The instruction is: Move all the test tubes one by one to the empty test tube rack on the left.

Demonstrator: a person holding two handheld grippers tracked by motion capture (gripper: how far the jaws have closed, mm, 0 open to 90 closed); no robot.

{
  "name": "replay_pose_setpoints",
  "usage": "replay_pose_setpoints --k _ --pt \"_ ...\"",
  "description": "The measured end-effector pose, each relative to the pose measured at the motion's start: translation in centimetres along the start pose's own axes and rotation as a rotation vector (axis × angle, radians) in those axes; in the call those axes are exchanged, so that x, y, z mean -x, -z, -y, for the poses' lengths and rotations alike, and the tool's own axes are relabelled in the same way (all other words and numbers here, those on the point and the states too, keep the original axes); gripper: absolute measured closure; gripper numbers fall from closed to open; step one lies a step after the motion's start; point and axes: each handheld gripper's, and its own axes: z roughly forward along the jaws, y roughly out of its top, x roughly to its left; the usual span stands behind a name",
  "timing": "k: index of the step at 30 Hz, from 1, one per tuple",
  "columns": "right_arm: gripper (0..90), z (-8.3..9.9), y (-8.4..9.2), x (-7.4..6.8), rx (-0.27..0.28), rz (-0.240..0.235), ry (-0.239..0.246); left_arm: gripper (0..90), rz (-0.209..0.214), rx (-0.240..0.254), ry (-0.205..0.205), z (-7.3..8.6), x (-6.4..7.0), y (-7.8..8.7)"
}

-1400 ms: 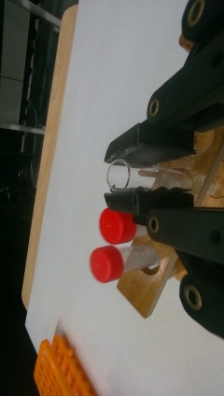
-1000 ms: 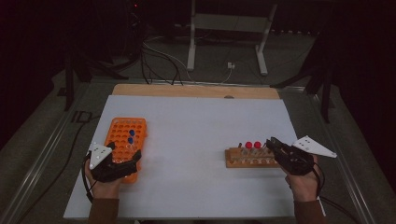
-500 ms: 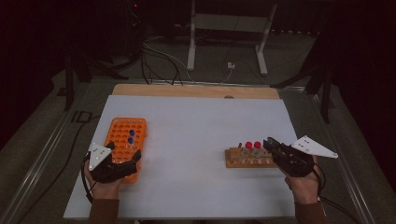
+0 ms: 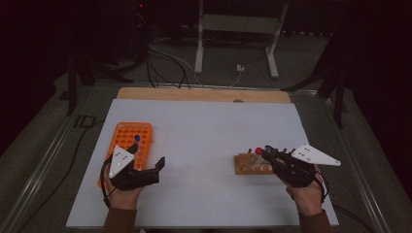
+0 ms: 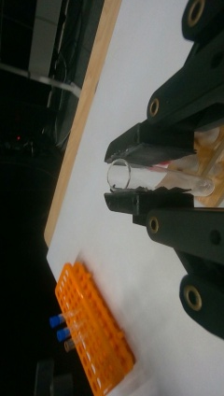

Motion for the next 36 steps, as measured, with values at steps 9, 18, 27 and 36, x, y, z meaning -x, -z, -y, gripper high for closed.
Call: replay_pose_setpoints --k 9,18,27,36 --pt "75.9 0.0 -1.3 -1.1 -0.016 -0.042 0.003 4.7 0.160 -0.015 -0.064 -1.2 5.0 -3.3" --pt "75.9 0.1 -2.0 -1.7 -0.021 -0.064 -0.002 8.3 0.310 -0.057 -0.119 -1.2 10.4 -6.5" --pt "75.9 0.3 -2.7 -2.7 -0.036 -0.093 0.008 17.4 0.377 -0.096 -0.159 -0.9 14.0 -9.1" --pt "75.8 0.6 -3.1 -3.2 -0.048 -0.123 0.010 56.8 0.430 -0.111 -0.211 -0.4 15.8 -10.6"
